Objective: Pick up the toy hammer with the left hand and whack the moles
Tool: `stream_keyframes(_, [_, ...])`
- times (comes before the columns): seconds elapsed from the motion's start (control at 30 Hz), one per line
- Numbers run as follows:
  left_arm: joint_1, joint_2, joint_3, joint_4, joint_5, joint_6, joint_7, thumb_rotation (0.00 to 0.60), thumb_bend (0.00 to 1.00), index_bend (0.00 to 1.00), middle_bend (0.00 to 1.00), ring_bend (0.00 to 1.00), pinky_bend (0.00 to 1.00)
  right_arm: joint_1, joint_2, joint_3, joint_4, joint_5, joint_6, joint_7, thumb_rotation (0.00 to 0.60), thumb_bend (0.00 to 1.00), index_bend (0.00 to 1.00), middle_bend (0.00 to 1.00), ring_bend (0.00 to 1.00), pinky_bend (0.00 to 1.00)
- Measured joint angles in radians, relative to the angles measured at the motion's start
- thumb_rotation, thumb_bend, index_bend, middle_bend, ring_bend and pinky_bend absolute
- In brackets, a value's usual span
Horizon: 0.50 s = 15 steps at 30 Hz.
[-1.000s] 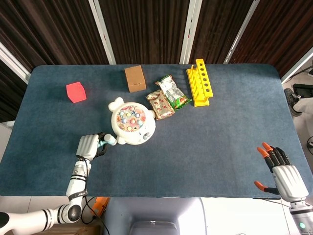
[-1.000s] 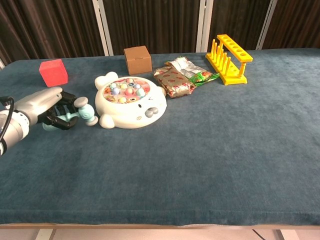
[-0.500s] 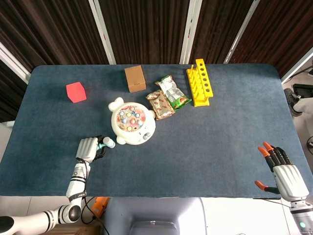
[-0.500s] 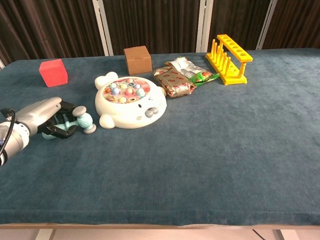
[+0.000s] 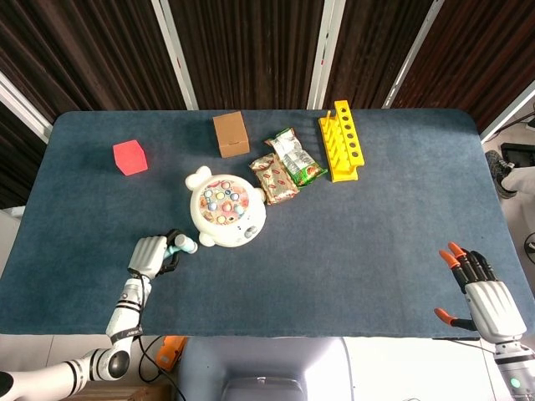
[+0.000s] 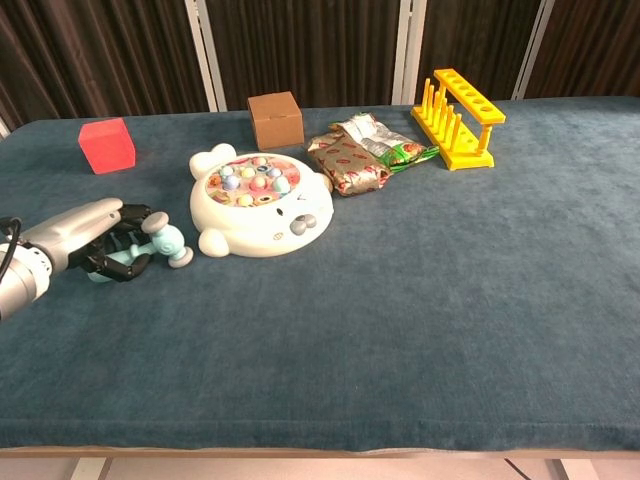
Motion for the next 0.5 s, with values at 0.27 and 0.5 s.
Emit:
stream_keyframes(0.27, [0.006, 0.017, 0.003, -0.010, 0.028, -0.014, -0.011, 0.600, 0.48, 0.19, 0.31, 0.30, 0.36, -0.002, 0.000, 0.000, 0.000, -0.002, 0.005, 0.003, 0.600, 0.22, 0.00, 0.00, 0.00, 0.00])
stream_keyframes(0.5, [0.021, 0.051, 0.009, -0.045, 0.078, 0.011, -0.028, 0.600, 0.47, 0.09, 0.14, 0.13, 0.28, -0.002, 0.002, -0.001, 0.000, -0.005, 0.008, 0.006, 0.600, 0.22, 0.00, 0.00, 0.00, 0.00])
